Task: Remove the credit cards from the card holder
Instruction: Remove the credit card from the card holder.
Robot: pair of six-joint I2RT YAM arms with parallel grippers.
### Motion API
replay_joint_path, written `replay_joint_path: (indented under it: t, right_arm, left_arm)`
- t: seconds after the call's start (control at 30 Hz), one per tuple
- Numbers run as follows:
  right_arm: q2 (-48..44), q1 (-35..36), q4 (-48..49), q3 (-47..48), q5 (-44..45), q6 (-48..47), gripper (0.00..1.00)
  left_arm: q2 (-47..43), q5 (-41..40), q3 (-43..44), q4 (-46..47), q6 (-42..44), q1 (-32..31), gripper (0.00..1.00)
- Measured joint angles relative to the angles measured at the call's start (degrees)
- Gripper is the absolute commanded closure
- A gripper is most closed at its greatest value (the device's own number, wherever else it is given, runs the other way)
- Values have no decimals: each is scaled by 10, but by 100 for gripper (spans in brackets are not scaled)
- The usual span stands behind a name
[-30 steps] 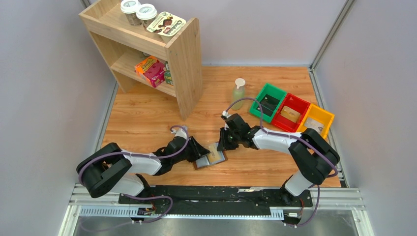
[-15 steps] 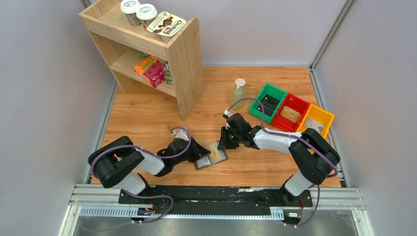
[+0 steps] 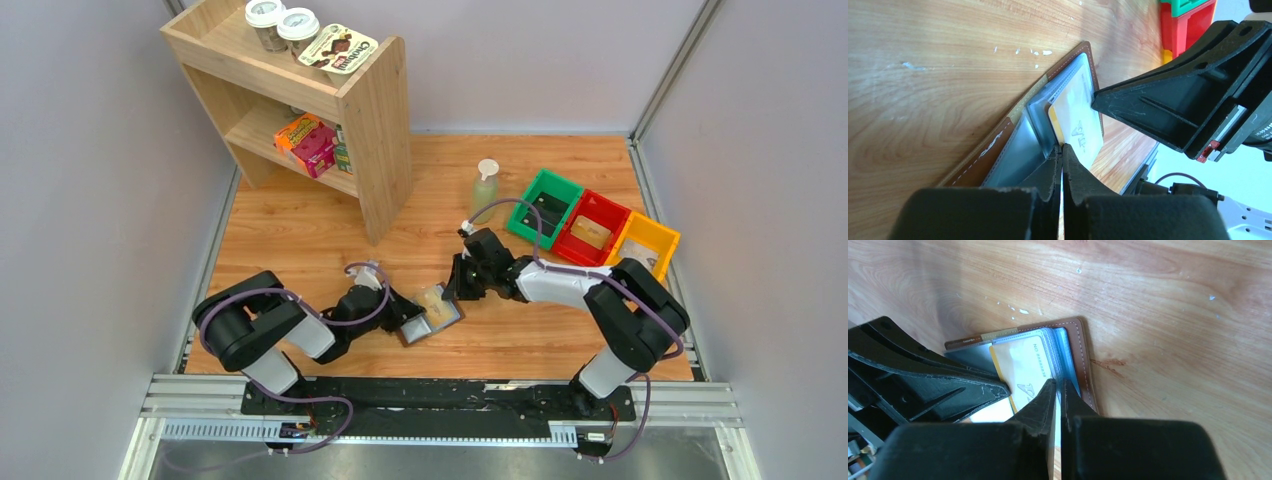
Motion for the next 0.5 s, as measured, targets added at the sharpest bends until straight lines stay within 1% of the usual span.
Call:
replay_joint_path:
  t: [0.2, 0.5]
  right_arm:
    - [12, -3, 22, -2, -21, 25, 100]
    - [16, -11, 40, -12, -37, 49, 100]
  left_arm:
    - [-26, -3, -23, 2, -3, 0, 100]
    - [-85, 0, -31, -49, -11, 0, 100]
